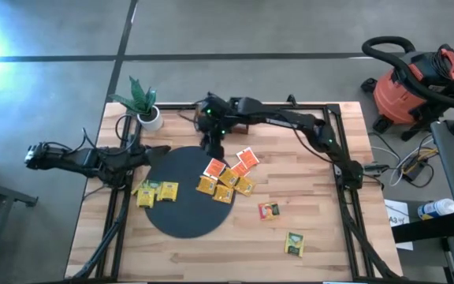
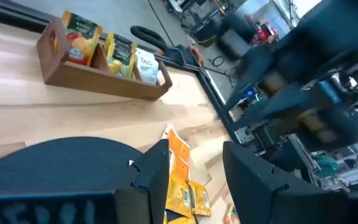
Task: Pick & Place Tea
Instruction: Adjust the wooden organizer
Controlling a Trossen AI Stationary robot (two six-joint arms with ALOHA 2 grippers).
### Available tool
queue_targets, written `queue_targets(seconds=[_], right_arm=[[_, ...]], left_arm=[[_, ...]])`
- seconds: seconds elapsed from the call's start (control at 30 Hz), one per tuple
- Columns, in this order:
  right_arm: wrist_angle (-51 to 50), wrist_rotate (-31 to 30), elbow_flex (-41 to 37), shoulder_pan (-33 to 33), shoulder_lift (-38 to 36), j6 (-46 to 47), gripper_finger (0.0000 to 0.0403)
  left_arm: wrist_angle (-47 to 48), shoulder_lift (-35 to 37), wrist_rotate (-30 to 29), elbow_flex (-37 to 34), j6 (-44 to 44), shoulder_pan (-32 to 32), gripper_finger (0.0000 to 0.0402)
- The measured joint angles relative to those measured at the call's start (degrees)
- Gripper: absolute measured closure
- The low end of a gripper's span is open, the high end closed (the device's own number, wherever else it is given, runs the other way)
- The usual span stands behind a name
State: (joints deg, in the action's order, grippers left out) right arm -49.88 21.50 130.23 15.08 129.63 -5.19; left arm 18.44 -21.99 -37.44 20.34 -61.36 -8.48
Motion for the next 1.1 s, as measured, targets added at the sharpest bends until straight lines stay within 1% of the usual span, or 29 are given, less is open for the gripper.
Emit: queue_targets(seconds=[0.1, 0.23, 0.4, 0.5, 0.63, 0.73, 0.77, 0.83, 0.93, 1.1], right_arm=[[7.01, -2.7, -2.0, -0.55, -2.61, 3.44, 0.0349], [13.66, -6.45, -8.72, -0.98, -5.38, 7.49, 0.0355], [19.41, -6.97, -20.65, -0.99, -9.92, 11.31, 0.0354], [23.25, -9.06, -28.49, -0.97, -14.21, 13.59, 0.0353], [27.95, -15.31, -39.42, -0.91, -21.61, 16.24, 0.0353], [28.66, -21.03, -46.8, -0.44, -26.06, 19.45, 0.0353], [28.64, -22.37, -48.89, -0.12, -26.91, 20.78, 0.0353], [28.74, -22.87, -52.71, 0.89, -28.69, 23.82, 0.0353], [29.28, -22.8, -57.25, 2.51, -30.27, 27.86, 0.0354], [29.15, -18.83, -61.57, 5.17, -30.26, 30.94, 0.0354]], left_arm=[[0.0, 0.15, 0.08, 0.0, -0.02, 0.3, 0.0257], [-0.22, 0.23, 0.12, -0.02, -0.22, 0.3, 0.0257], [-0.25, 0.27, 0.37, -0.02, 0.26, 0.34, 0.0257], [0.07, 0.21, 0.45, -0.02, 0.28, 0.34, 0.0257], [0.09, 0.12, 0.01, -0.02, 0.29, 0.65, 0.0257], [0.02, -0.25, 0.01, -0.02, 0.22, 1.91, 0.0257], [-0.2, -0.56, 1.07, -0.02, 0.23, 2.7, 0.0257], [-1.48, -1.5, 4.46, -0.02, 0.25, 4.86, 0.0257], [-4.41, -4.86, 9.29, -0.02, 0.48, 8.95, 0.0257], [-8.05, -12.67, 12.85, -0.02, 1.27, 16.06, 0.0257]])
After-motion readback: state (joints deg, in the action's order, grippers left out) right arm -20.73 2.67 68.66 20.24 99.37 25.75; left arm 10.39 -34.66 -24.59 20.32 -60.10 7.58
